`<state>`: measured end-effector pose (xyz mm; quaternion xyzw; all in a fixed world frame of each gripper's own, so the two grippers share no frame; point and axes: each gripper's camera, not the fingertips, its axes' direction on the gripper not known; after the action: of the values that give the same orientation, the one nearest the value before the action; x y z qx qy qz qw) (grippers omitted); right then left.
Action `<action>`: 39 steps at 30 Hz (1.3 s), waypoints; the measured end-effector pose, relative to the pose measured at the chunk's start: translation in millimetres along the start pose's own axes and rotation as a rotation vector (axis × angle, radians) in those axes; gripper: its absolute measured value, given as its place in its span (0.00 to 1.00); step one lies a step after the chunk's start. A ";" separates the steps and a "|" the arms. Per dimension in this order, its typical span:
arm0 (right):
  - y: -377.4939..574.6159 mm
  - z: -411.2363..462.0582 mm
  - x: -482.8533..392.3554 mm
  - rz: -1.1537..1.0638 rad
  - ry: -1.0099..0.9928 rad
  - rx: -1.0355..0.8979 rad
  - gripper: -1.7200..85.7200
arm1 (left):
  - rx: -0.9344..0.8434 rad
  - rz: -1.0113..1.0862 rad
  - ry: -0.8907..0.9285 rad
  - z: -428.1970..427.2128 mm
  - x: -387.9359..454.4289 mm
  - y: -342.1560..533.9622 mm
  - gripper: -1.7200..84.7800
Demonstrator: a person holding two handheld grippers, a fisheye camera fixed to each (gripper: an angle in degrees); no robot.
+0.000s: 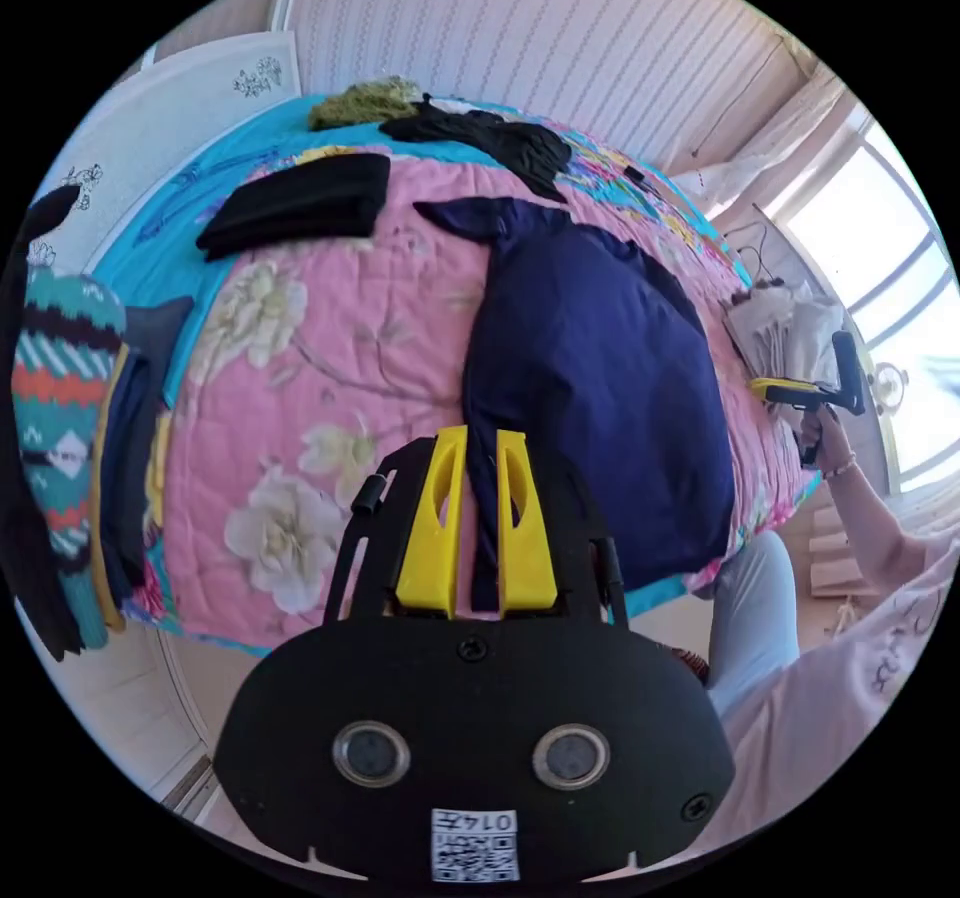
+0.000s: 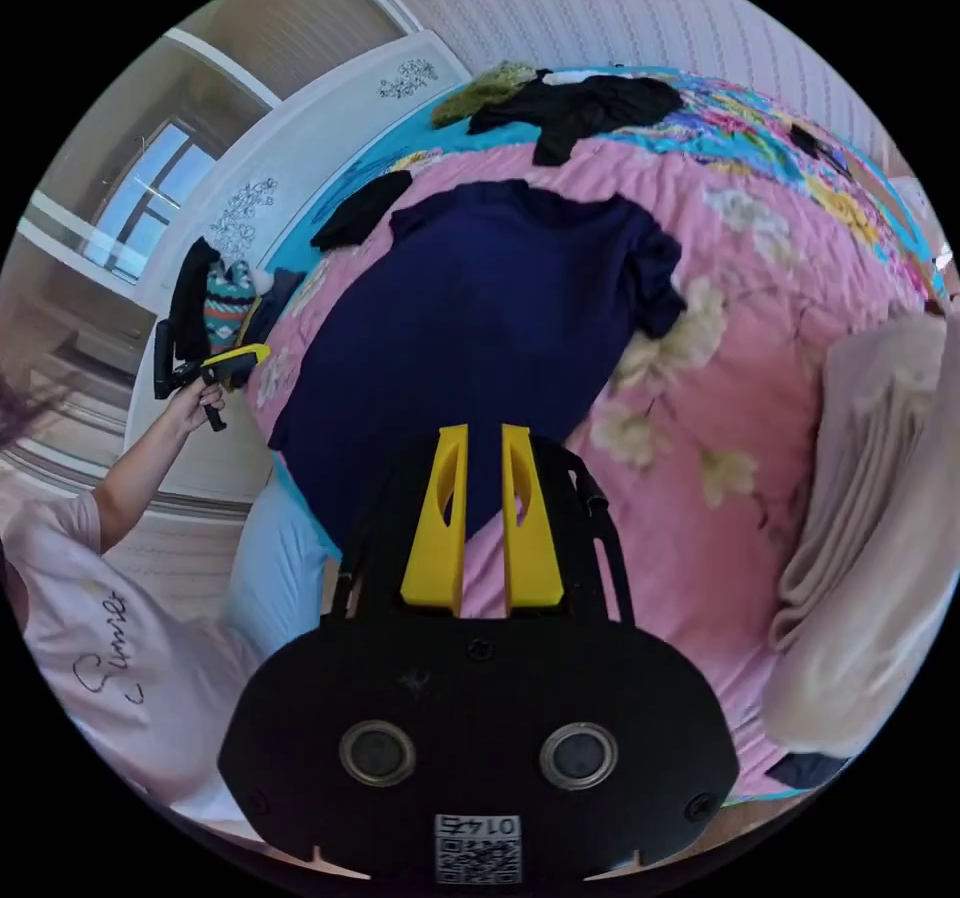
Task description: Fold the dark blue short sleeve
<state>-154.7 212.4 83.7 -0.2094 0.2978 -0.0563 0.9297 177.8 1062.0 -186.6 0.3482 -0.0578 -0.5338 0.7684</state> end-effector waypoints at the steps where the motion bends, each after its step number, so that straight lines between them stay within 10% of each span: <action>1: 39.8 21.4 -5.6 0.024 -0.058 -0.031 0.09 | -0.017 0.002 0.004 3.6 1.4 13.8 0.10; 13: 189.1 166.8 -40.2 0.284 -0.199 -0.136 0.05 | -0.090 -0.081 0.023 51.4 -28.7 57.3 0.01; 24: 237.4 78.1 -16.1 0.264 -0.245 0.033 0.03 | -0.043 0.053 0.291 0.0 -35.7 97.1 0.01; 39: 263.9 200.8 -20.0 0.402 -0.064 -0.340 0.02 | -0.092 -0.149 0.157 42.4 -97.2 126.9 0.01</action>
<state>-60.4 527.4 130.3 -0.3009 0.3091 0.1871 0.8826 216.1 1149.4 -51.5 0.3567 0.0531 -0.5626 0.7440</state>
